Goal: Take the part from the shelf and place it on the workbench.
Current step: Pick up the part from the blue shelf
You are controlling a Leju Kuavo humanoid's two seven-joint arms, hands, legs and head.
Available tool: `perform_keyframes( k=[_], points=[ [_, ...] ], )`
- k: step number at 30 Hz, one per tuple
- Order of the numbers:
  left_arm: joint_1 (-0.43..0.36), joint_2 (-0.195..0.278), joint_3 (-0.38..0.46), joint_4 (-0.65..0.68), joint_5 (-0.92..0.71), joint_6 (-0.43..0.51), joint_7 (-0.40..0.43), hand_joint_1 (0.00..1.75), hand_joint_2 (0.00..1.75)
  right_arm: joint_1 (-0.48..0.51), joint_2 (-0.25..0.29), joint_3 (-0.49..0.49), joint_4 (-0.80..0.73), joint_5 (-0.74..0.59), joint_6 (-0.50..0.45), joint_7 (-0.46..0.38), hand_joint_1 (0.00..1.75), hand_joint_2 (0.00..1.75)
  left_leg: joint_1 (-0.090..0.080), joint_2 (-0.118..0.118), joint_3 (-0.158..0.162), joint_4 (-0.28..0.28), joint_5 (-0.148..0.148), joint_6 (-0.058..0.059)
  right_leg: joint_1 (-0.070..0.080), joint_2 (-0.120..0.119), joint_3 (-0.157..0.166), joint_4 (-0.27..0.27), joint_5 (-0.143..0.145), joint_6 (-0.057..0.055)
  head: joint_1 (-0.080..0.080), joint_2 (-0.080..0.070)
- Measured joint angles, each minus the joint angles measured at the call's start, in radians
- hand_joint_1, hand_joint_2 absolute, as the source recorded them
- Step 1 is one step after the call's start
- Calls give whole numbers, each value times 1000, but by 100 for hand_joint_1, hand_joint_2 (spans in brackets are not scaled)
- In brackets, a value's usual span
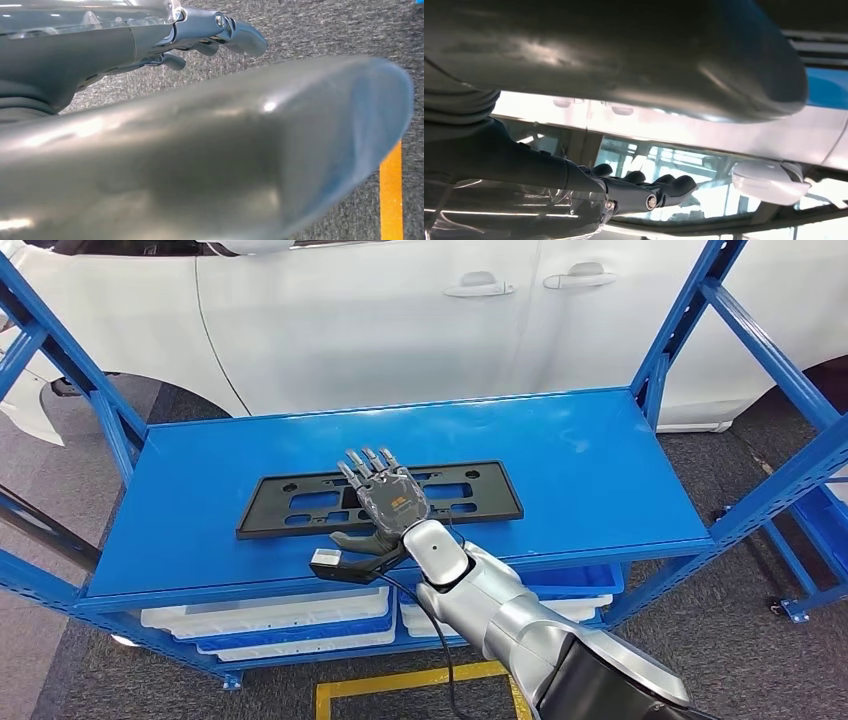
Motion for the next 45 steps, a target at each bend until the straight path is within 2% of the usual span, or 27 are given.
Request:
perform_keyframes(
  k=[1,3,4,5,8,10,11,13,14,15,16,17,19,20,22,24,26,29,30,31,32,34,36,40,42,44,45],
  points=[
    [1,1,0,0,0,0,0,0,0,2,0,-3,1,3,0,0,0,0,0,0,9,-20,22,-1,0,1,0,3,-1,1,0,0],
    [0,3,0,0,0,0,0,0,0,3,0,-10,2,19,0,3,0,0,1,2,73,-152,89,1,-1,3,0,11,-7,5,0,0],
    [-1,4,-1,0,0,0,0,0,0,3,0,-12,3,31,-1,6,0,0,0,2,105,-217,111,5,1,4,-2,17,-11,9,0,0],
    [-2,5,-1,0,0,0,0,0,0,3,0,-15,3,45,-2,10,0,0,-1,2,125,-257,121,11,2,4,-4,22,-13,14,0,0],
    [-3,6,-3,0,0,0,-1,0,0,6,-1,-16,6,83,1,18,0,0,-5,-1,132,-276,123,32,4,5,-8,25,-13,27,1,0],
    [-4,6,-4,0,0,0,-4,0,0,6,-1,-16,8,103,6,17,0,0,-2,-1,132,-281,128,44,1,5,-19,50,-33,39,3,0],
    [-5,6,-5,0,0,0,-5,0,0,7,0,-16,9,109,9,16,0,0,-1,-1,132,-283,130,48,-1,5,-36,89,-58,46,4,0],
    [-5,6,-6,0,0,0,-6,0,0,11,-1,-16,12,116,17,14,0,0,-1,0,130,-283,131,53,-5,5,-98,221,-122,55,7,0],
    [-5,6,-6,0,0,1,-6,0,0,15,-1,-16,14,117,21,12,0,0,-1,0,129,-283,131,53,-7,5,-128,284,-144,58,6,0],
    [-4,6,-7,0,0,1,-6,0,0,20,-1,-16,16,117,24,11,0,0,-1,-1,129,-283,130,54,-8,5,-145,317,-148,58,7,0],
    [-3,6,-7,0,0,2,-6,0,0,24,-1,-17,18,115,27,9,0,0,-1,-1,129,-282,130,54,-9,5,-142,310,-134,57,7,0],
    [-3,6,-8,0,0,2,-7,0,0,25,-1,-19,19,113,28,6,0,0,-2,-2,129,-281,130,53,-9,5,-119,262,-103,54,7,0],
    [-4,6,-9,0,0,2,-8,0,0,25,-1,-26,19,108,34,-2,0,0,-3,-3,130,-280,130,50,-5,5,-47,116,-40,40,6,0],
    [-5,6,-10,0,0,2,-8,0,0,24,-1,-31,20,105,40,-8,0,0,-4,-3,129,-279,130,46,-1,5,-23,63,-23,34,6,0],
    [-4,5,-13,0,0,2,-11,0,0,25,-1,-42,20,100,50,-18,0,0,-5,-3,128,-281,130,36,5,4,-8,27,-18,26,7,0],
    [-5,6,-16,0,0,1,-12,0,0,26,-1,-52,21,93,51,-32,0,87,-4,-2,130,-283,129,24,2,3,-5,17,-12,18,7,0],
    [-6,6,-19,0,0,1,-12,0,0,26,0,-63,21,80,48,-58,0,175,-4,-1,115,-244,101,15,-4,2,4,0,-4,7,6,0],
    [-6,8,-24,0,0,0,-11,0,0,32,0,-87,22,48,40,-109,0,175,-1,-1,32,-63,12,6,-3,0,8,-5,-2,0,2,0],
    [-6,9,-24,0,0,0,-10,0,0,36,0,-98,23,37,38,-125,0,175,0,-1,11,-19,0,3,-2,0,8,-4,-3,-1,2,0],
    [-6,9,-25,0,0,0,-9,0,0,39,0,-109,24,27,37,-137,0,175,0,0,8,-13,8,1,-2,0,7,-2,-4,0,2,0],
    [-6,10,-25,0,0,-1,-8,0,0,41,0,-120,25,20,38,-145,0,175,1,0,25,-46,34,1,-2,1,7,1,-5,1,2,0],
    [-8,11,-25,0,0,-1,-7,0,0,40,1,-139,25,12,62,-149,0,175,2,2,94,-180,96,2,-1,2,6,11,-12,7,2,0],
    [-10,12,-26,0,0,-1,-5,0,0,39,2,-156,26,9,102,-146,0,175,-1,1,137,-266,119,13,2,4,2,22,-18,16,1,0],
    [-10,12,-32,0,0,-1,-3,0,0,39,4,-170,27,32,120,-134,0,175,-1,-1,138,-279,121,38,1,4,-7,36,-28,35,2,0],
    [-12,11,-35,0,0,-1,-2,0,0,39,4,-171,27,48,116,-127,0,175,2,-1,139,-284,124,48,-2,5,-39,109,-73,46,5,0],
    [-12,11,-38,0,0,-1,-2,0,0,42,4,-171,28,60,115,-119,0,175,2,-1,138,-284,124,51,-6,5,-105,246,-135,54,8,0],
    [-11,11,-39,0,0,-1,-2,0,0,44,3,-171,28,64,114,-114,0,175,1,-1,138,-284,124,52,-8,5,-132,299,-150,57,8,0]
  ],
)
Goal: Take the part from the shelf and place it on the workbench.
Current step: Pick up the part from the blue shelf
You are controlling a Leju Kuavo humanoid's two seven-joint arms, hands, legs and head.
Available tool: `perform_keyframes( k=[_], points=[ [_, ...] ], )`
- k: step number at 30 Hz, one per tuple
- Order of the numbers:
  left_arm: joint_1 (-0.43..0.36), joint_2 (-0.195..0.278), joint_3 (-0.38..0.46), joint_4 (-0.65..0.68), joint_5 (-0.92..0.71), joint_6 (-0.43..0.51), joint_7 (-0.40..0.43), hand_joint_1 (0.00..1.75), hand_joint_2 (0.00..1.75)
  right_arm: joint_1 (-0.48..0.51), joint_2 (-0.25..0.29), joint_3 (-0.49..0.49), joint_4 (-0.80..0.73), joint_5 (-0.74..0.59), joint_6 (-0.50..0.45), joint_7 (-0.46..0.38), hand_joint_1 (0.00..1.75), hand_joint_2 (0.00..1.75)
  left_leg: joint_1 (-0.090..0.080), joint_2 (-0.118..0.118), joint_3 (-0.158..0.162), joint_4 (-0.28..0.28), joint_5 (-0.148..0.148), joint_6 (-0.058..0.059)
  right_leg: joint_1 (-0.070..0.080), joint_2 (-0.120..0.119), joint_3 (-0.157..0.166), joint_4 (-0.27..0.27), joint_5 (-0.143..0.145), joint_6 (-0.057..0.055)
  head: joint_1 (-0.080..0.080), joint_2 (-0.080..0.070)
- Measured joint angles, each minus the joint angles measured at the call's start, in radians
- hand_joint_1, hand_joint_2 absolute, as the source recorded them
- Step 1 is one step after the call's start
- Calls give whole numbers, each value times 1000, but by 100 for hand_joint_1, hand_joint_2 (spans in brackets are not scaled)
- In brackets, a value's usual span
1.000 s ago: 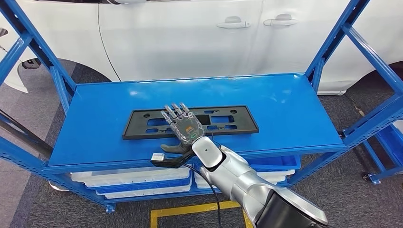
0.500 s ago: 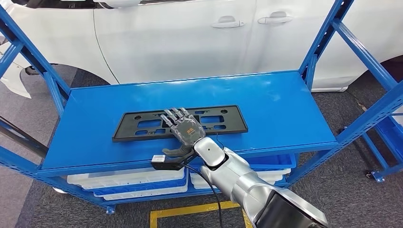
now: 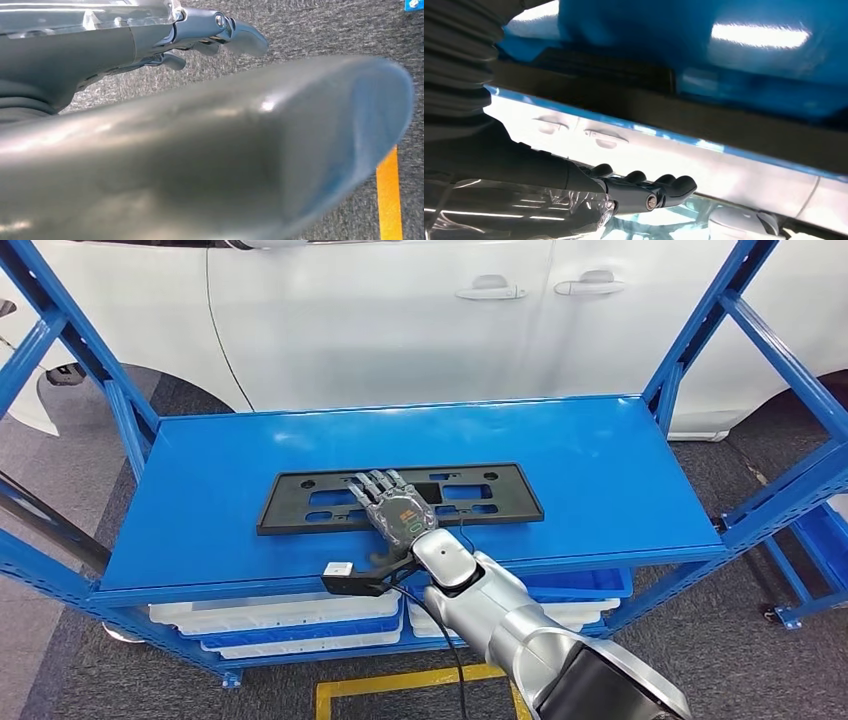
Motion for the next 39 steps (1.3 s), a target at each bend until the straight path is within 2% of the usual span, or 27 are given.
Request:
perform_keyframes(
  k=[1,2,4,5,7,10,12,14,15,16,17,19,20,21,22,23,24,26,27,30,31,32,33,35,36,37,39],
  points=[
    [1,0,-1,0,0,0,0,0,0,2,0,0,0,3,-1,4,0,175,0,0,0,0,0,0,-1,0,-12,20,3,0,0,0],
    [1,0,-1,0,0,0,0,0,0,2,0,0,0,6,-3,8,0,175,0,-1,0,1,-1,0,-2,0,-3,-2,26,-2,0,0],
    [1,-1,-2,0,0,1,-1,0,0,0,0,0,-1,13,-8,15,0,175,-1,-3,3,1,-2,-3,0,0,60,-139,97,-12,0,0],
    [0,-3,-2,0,0,1,-2,0,0,-1,0,0,-2,17,-12,20,0,175,-2,-4,4,1,-3,-6,3,0,92,-207,123,-18,0,0],
    [1,-5,-2,0,0,2,-3,0,0,-4,1,0,-3,22,-21,28,0,175,-4,-3,3,1,-4,-15,9,-1,121,-271,138,-27,-1,0],
    [1,-6,-2,0,0,3,-8,0,0,-6,3,0,-4,34,-38,46,0,175,-4,-2,5,0,-8,-32,6,-1,127,-286,143,-39,-1,0],
    [0,-6,-2,0,0,3,-12,0,0,-11,6,0,-4,51,-55,66,0,175,-3,-1,-18,57,-46,-39,0,-2,137,-300,149,-49,-4,0],
    [1,-6,-2,0,0,3,-14,0,0,-15,7,0,-2,70,-68,87,0,175,-1,0,-78,186,-109,-45,2,-3,139,-303,149,-54,-7,0],
    [3,-5,-2,0,0,3,-14,0,0,-16,6,0,-1,80,-72,99,0,175,-1,0,-108,246,-129,-48,3,-3,139,-302,148,-55,-8,0],
    [4,-5,-3,0,0,3,-14,0,0,-16,6,0,1,89,-74,111,0,175,-1,0,-124,277,-132,-50,4,-3,138,-300,147,-55,-8,0],
    [5,-5,-3,0,0,3,-13,0,0,-16,5,0,3,98,-74,123,0,175,0,0,-122,269,-116,-51,4,-3,138,-298,146,-54,-8,0],
    [5,-5,-3,0,0,4,-13,0,0,-21,2,0,7,113,-69,146,3,175,1,2,-65,151,-48,-51,3,-2,138,-288,140,-50,-8,0],
    [4,-4,-3,0,0,5,-13,0,0,-26,1,0,8,118,-62,155,18,175,1,2,-34,85,-24,-49,5,-1,135,-281,136,-45,-9,0],
    [3,-4,-3,0,0,6,-14,0,0,-31,-1,-1,10,122,-53,161,57,175,0,3,-12,38,-9,-44,7,-1,131,-275,133,-41,-10,0],
    [3,-5,-4,0,0,6,-14,0,0,-35,-3,-1,13,124,-43,165,99,175,-1,2,-4,18,-7,-38,9,0,127,-270,131,-36,-10,0],
    [3,-5,-4,0,0,6,-15,0,0,-39,-5,-2,15,126,-34,167,140,175,-3,1,-4,15,-10,-31,11,0,123,-268,132,-32,-10,0],
    [4,-5,-4,0,0,6,-15,0,0,-41,-7,-3,17,128,-25,168,169,175,-2,0,-6,15,-8,-24,11,0,122,-268,133,-29,-9,0],
    [4,-5,-4,0,0,6,-16,0,0,-44,-10,-5,21,132,-7,167,175,175,0,0,-7,12,-4,-13,8,0,116,-253,121,-19,-8,0],
    [3,-6,-4,0,0,6,-17,0,0,-46,-11,-6,23,134,3,165,175,175,1,0,-7,10,-2,-8,7,0,103,-224,102,-13,-6,0],
    [0,-6,-4,0,0,6,-19,0,0,-48,-14,-8,27,140,37,148,175,175,1,1,-9,9,-1,-2,2,0,13,-37,14,-1,-4,0],
    [0,-5,-5,0,0,6,-20,0,0,-46,-14,-8,29,141,48,141,175,175,0,1,-9,10,-1,-1,1,0,-12,13,1,0,-4,0],
    [0,-6,-5,0,0,6,-20,0,0,-44,-15,-8,31,142,58,135,175,175,0,0,-9,10,-1,-1,0,0,-21,28,6,-1,-3,0],
    [0,-6,-5,0,0,6,-21,0,0,-42,-15,-8,32,142,66,129,175,175,0,-1,-8,10,-1,-1,0,0,-10,3,29,-4,-3,0],
    [-2,-7,-6,0,0,5,-24,0,0,-44,-15,-8,32,142,77,121,175,175,-1,-2,-6,10,-1,-2,3,1,57,-138,97,-17,-4,0],
    [-3,-8,-6,0,0,5,-27,0,0,-46,-14,-8,32,142,80,117,175,175,-3,-3,-6,10,-2,-5,5,0,88,-205,122,-23,-4,0],
    [-5,-10,-7,0,0,5,-30,0,0,-47,-14,-8,31,141,83,114,175,175,-4,-3,-6,9,-1,-9,8,0,108,-249,135,-27,-4,0],
    [-6,-12,-8,0,0,5,-35,0,0,-48,-13,-9,31,138,87,109,175,175,-5,-3,-7,5,0,-20,13,-1,115,-269,137,-31,-4,0]
  ],
)
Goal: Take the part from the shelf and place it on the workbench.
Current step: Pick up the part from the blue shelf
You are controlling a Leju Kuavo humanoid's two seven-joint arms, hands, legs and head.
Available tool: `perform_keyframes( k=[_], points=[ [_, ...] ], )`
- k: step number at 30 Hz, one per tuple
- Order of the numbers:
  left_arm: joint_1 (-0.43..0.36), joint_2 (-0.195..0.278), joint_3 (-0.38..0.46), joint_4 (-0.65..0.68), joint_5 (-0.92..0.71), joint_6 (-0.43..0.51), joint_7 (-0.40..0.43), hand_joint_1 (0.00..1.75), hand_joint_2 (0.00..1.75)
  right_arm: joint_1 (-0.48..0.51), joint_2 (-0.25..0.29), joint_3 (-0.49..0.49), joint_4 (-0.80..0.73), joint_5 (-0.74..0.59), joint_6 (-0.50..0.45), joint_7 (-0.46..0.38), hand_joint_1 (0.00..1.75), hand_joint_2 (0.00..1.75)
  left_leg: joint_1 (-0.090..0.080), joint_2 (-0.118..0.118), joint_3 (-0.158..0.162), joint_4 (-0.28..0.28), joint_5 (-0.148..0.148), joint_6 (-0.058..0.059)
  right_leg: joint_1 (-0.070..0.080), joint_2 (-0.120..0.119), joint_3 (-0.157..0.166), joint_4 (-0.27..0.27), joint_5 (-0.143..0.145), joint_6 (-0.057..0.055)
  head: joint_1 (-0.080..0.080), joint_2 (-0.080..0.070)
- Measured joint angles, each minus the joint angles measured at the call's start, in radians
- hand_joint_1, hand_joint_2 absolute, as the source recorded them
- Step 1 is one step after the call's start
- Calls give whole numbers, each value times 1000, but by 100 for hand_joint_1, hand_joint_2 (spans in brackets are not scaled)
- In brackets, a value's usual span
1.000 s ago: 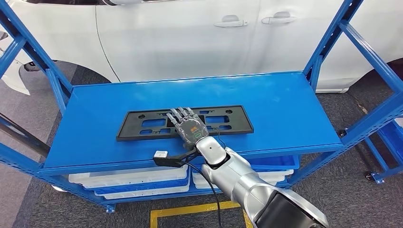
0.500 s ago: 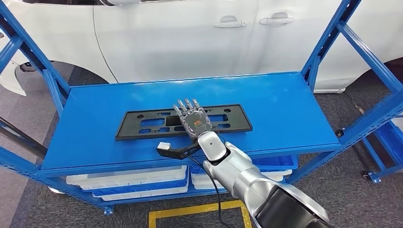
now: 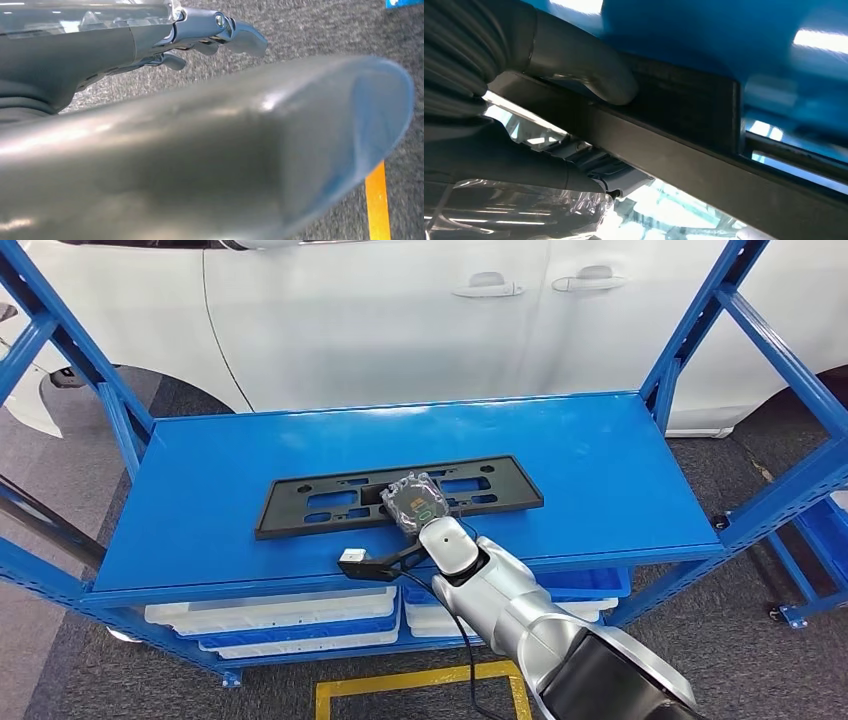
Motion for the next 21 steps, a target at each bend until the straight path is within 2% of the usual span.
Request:
perform_keyframes(
  k=[2,3,4,6,7,8,9,10,12,14,16,18,19,21],
  points=[
    [-1,-1,-1,0,0,0,-4,0,0,0,1,-3,-1,-2,2,-4,175,175,0,1,0,1,-5,-11,-4,0,4,-10,5,-9,0,0],
    [-1,-1,-2,0,0,-1,-6,0,0,0,2,-4,-1,-2,2,-5,175,175,0,1,-6,16,-17,-15,-7,-1,7,-16,8,-15,-1,0],
    [-2,-1,-2,0,0,-2,-9,0,0,0,4,-6,-2,-3,2,-7,175,175,0,2,-23,55,-41,-18,-10,-1,10,-22,11,-19,-2,0],
    [-1,-1,-2,0,0,-3,-19,0,0,1,5,-9,-2,-8,1,-12,175,175,2,2,-81,184,-104,-22,-8,-2,11,-23,12,-24,-4,0],
    [0,-1,-3,0,0,-4,-26,0,44,3,5,-12,-2,-13,-1,-16,175,175,3,2,-111,247,-127,-24,-7,-2,11,-22,11,-25,-5,0],
    [1,-1,-4,0,0,-5,-34,0,87,5,5,-16,-2,-17,-4,-20,175,175,3,2,-127,278,-130,-26,-5,-2,11,-20,10,-26,-5,0],
    [1,-1,-5,0,0,-6,-45,0,131,6,5,-22,-2,-23,-10,-26,175,175,3,2,-123,269,-113,-26,-5,-2,11,-18,9,-26,-5,0],
    [1,-1,-6,0,0,-7,-56,0,175,6,5,-29,-2,-30,-17,-32,175,175,3,3,-103,226,-83,-24,-4,-1,12,-16,8,-26,-5,0],
    [0,-1,-8,0,0,-10,-73,0,175,7,5,-45,-4,-46,-37,-47,175,175,1,4,-34,83,-23,-19,-2,0,11,-8,3,-21,-5,0],
    [-1,0,-8,0,0,-13,-85,0,175,9,4,-70,-12,-80,-76,-81,175,175,-3,3,2,8,-4,-9,1,2,7,-2,1,-12,-4,0],
    [0,0,-8,0,0,-17,-91,0,175,11,3,-106,-30,-118,-118,-122,175,175,-5,2,0,4,-3,1,2,2,2,-2,4,-3,-3,0],
    [-1,0,-8,0,0,-19,-94,0,175,8,2,-139,-49,-135,-134,-139,175,175,-1,2,0,-2,4,13,0,3,-6,16,-11,8,-2,0],
    [-2,0,-8,0,0,-19,-95,0,175,6,2,-152,-56,-138,-137,-142,175,175,1,2,1,-6,7,18,-2,3,-22,51,-34,14,-1,0],
    [-2,0,-8,0,0,-20,-96,0,175,8,1,-173,-65,-147,-144,-148,175,175,2,2,-1,-7,9,23,-8,2,-80,177,-97,23,2,0]
  ],
)
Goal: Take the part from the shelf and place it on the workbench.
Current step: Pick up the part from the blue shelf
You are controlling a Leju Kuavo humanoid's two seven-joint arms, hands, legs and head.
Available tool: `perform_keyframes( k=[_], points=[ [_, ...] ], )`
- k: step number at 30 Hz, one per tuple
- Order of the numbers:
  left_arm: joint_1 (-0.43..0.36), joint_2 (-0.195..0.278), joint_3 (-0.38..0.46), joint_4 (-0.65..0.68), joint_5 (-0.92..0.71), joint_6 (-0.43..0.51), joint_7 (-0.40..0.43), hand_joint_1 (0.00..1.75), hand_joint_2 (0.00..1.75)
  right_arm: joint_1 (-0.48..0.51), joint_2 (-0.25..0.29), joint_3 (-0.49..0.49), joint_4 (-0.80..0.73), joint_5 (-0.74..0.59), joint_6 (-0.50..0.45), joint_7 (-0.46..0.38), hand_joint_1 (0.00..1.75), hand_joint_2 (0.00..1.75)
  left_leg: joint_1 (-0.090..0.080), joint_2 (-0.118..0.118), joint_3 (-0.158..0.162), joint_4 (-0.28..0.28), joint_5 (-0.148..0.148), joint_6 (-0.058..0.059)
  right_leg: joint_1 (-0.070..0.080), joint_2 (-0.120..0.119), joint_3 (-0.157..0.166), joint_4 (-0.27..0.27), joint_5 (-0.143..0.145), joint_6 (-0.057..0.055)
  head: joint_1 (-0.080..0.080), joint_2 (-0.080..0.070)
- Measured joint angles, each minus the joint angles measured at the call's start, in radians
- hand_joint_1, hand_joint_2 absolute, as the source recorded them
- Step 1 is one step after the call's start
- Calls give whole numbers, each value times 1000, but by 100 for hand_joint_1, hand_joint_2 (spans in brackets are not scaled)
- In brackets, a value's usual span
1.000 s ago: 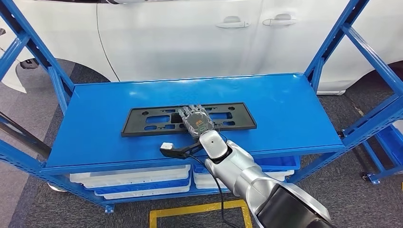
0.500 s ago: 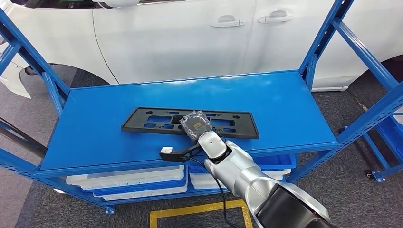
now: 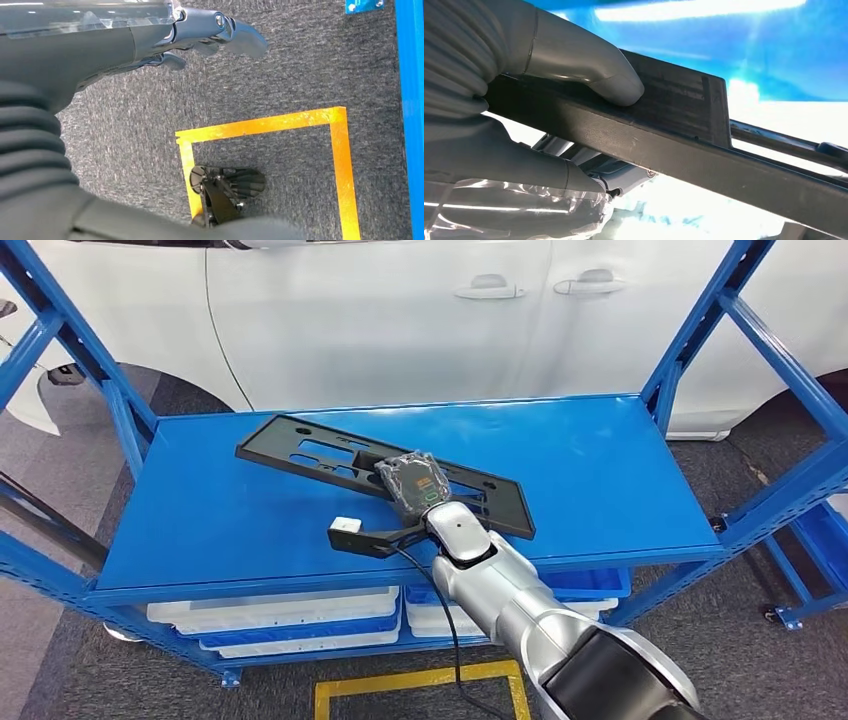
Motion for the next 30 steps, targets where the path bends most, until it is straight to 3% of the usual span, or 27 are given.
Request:
perform_keyframes(
  k=[2,3,4,6,7,8,12,14,16,17,18,19,21,23,25,27,28,30],
  points=[
    [2,0,0,0,0,1,2,0,175,14,-3,-20,-15,-41,-29,-40,175,175,0,0,-1,1,0,1,-5,0,-52,107,-33,5,0,0],
    [3,0,1,0,0,2,4,0,175,24,-5,-35,-34,-84,-48,-82,175,175,0,-1,-1,1,0,1,-7,0,-55,109,-23,5,0,0],
    [4,0,3,0,0,3,5,0,175,35,-8,-54,-64,-140,-62,-134,175,175,0,-1,-1,3,-1,0,-8,0,-37,70,5,3,0,0],
    [5,0,11,0,0,6,6,0,175,63,-14,-102,-180,-282,-57,-240,175,175,-2,-1,-1,5,-3,-4,-4,0,34,-76,72,-8,0,0],
    [5,-1,16,0,0,8,5,0,175,83,-19,-126,-262,-356,-39,-280,175,175,-3,-1,-2,6,-4,-8,-2,-1,61,-134,92,-13,0,0],
    [6,-1,22,0,0,10,1,0,175,110,-27,-150,-360,-439,-15,-313,175,175,-4,-2,-3,6,-4,-12,2,-2,77,-169,100,-17,-1,0],
    [19,-2,58,0,0,14,-28,0,175,246,-70,-225,-778,-834,114,-428,175,175,-3,-3,-5,10,-14,-31,0,-9,89,-197,104,-32,-1,0],
    [23,1,90,0,0,1,-40,0,175,316,-88,-253,-962,-1048,185,-490,175,175,-2,-1,-34,83,-62,-37,-5,-13,100,-212,109,-40,-3,0],
    [28,4,128,0,0,-23,-54,0,175,375,-104,-276,-1107,-1191,236,-526,175,175,0,0,-91,214,-123,-43,-5,-13,103,-213,107,-44,-4,0],
    [30,4,145,0,0,-34,-62,0,175,401,-112,-285,-1164,-1242,255,-538,175,175,1,0,-114,264,-138,-46,-5,-12,104,-212,106,-44,-5,0],
    [31,5,163,0,0,-41,-71,0,175,428,-118,-292,-1213,-1293,276,-552,175,175,2,0,-120,278,-133,-48,-5,-11,104,-210,104,-44,-5,0],
    [31,5,183,0,0,-41,-82,0,175,454,-123,-298,-1260,-1348,302,-569,175,175,4,0,-108,252,-110,-49,-5,-9,105,-207,102,-42,-5,0],
    [29,6,234,-3,-3,-18,-105,0,175,505,-139,-306,-1349,-1465,376,-600,175,175,6,2,-41,120,-49,-48,-6,-6,106,-196,93,-34,-5,0],
    [33,8,329,-23,-31,17,-120,0,175,547,-163,-308,-1420,-1552,474,-617,175,175,3,1,8,26,-24,-38,-3,-4,105,-185,85,-24,-5,0],
    [47,9,474,-50,-157,25,-126,0,175,593,-193,-307,-1473,-1596,577,-629,175,175,-1,-1,15,12,-27,-25,-2,-3,104,-182,84,-13,-5,0],
    [63,7,613,-61,-380,19,-129,0,175,636,-224,-303,-1515,-1606,660,-639,175,175,0,0,17,8,-22,-12,-5,-2,104,-177,77,-1,-4,0],
    [67,6,672,-62,-485,16,-129,0,175,651,-239,-299,-1531,-1606,691,-641,175,175,1,0,17,4,-19,-6,-6,-2,95,-155,60,4,-2,0],
    [69,3,763,-62,-576,7,-130,0,175,668,-265,-287,-1549,-1603,731,-640,175,175,3,1,16,1,-14,1,-9,-2,49,-51,-3,14,1,0]
  ],
)
